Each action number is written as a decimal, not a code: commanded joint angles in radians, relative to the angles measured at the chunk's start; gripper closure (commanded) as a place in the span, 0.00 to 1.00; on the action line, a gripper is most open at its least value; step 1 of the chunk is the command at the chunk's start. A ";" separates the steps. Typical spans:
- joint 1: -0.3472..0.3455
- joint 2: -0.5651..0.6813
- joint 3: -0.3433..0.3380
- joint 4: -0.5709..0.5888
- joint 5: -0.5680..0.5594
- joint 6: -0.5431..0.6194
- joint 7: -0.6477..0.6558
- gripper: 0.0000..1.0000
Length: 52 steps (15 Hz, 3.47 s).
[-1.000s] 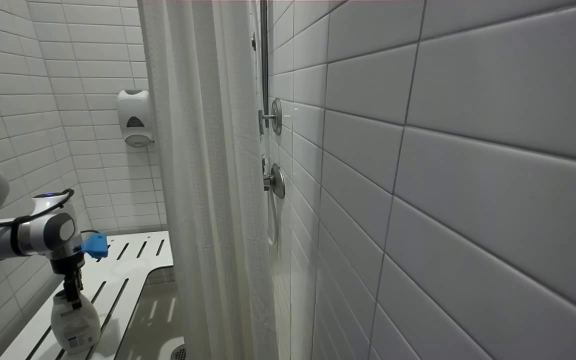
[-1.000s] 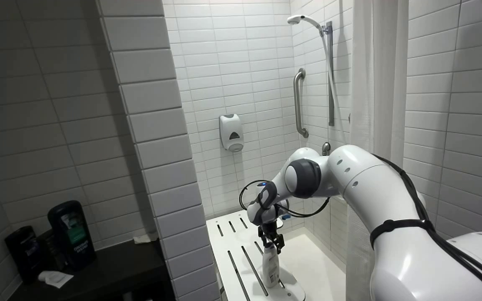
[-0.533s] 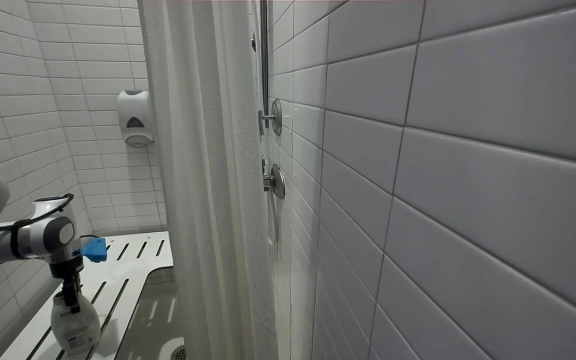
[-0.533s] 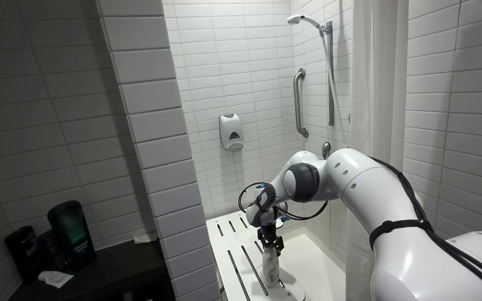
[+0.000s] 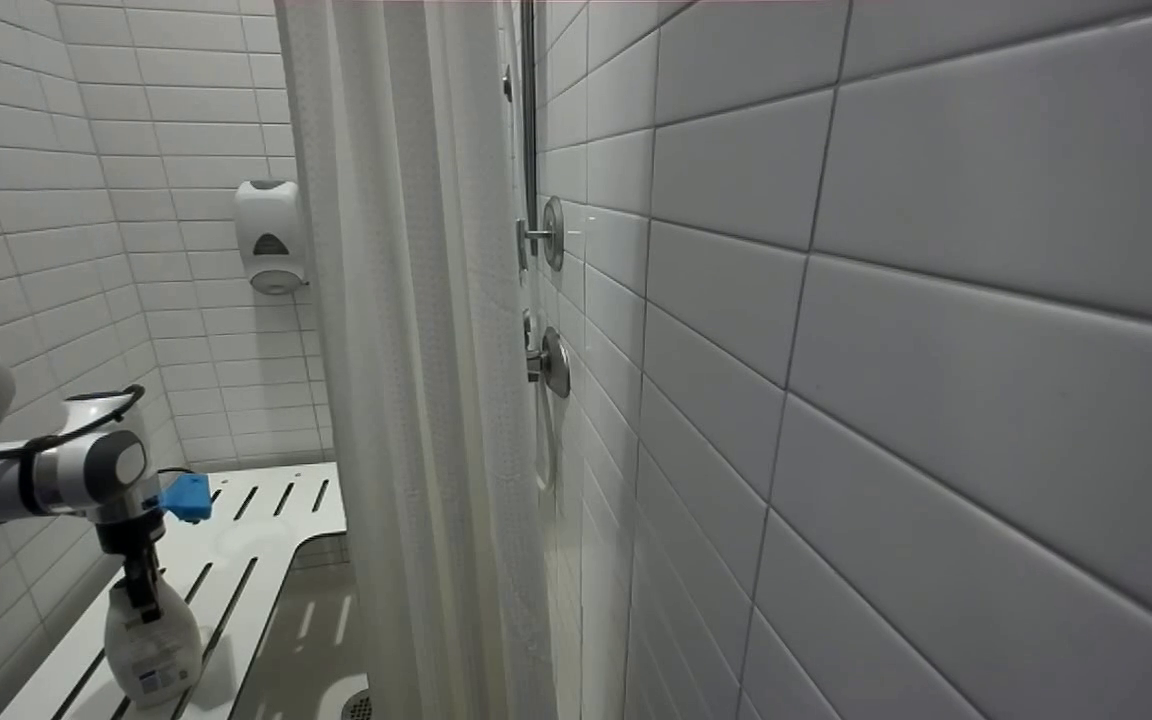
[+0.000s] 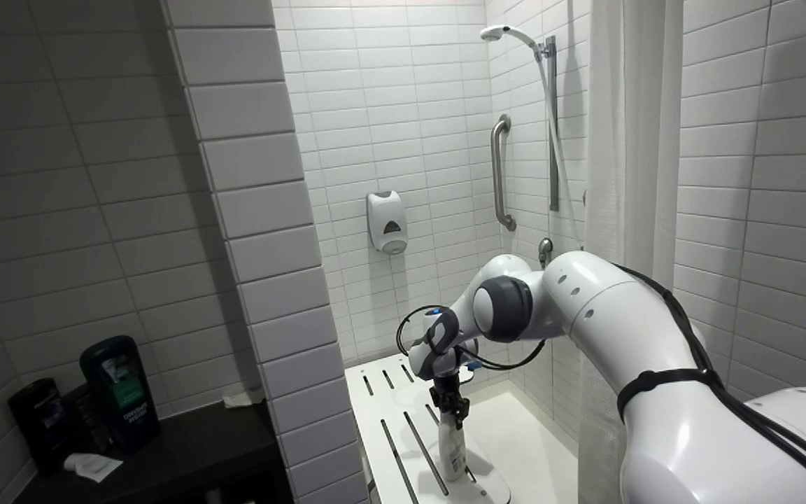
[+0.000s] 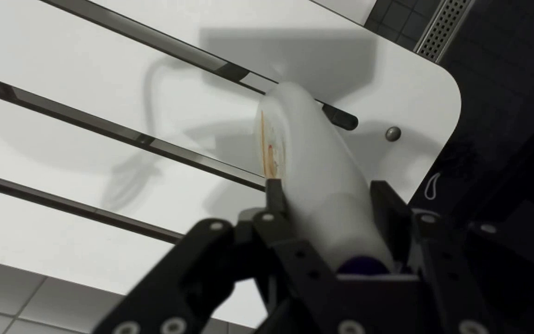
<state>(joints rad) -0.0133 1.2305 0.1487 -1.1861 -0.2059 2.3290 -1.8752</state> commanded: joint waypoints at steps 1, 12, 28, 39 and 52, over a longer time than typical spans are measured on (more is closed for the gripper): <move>0.002 0.029 -0.002 0.056 0.023 -0.032 -0.009 0.79; 0.040 -0.117 -0.043 -0.105 0.004 -0.074 0.163 0.81; 0.165 -0.856 -0.046 -0.755 -0.140 0.004 0.706 0.81; 0.200 -1.188 0.029 -1.035 -0.144 -0.024 0.825 0.56; 0.217 -1.330 0.051 -1.038 -0.123 -0.051 0.823 0.81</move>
<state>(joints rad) 0.1933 0.0018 0.1852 -2.2062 -0.3462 2.3042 -1.0510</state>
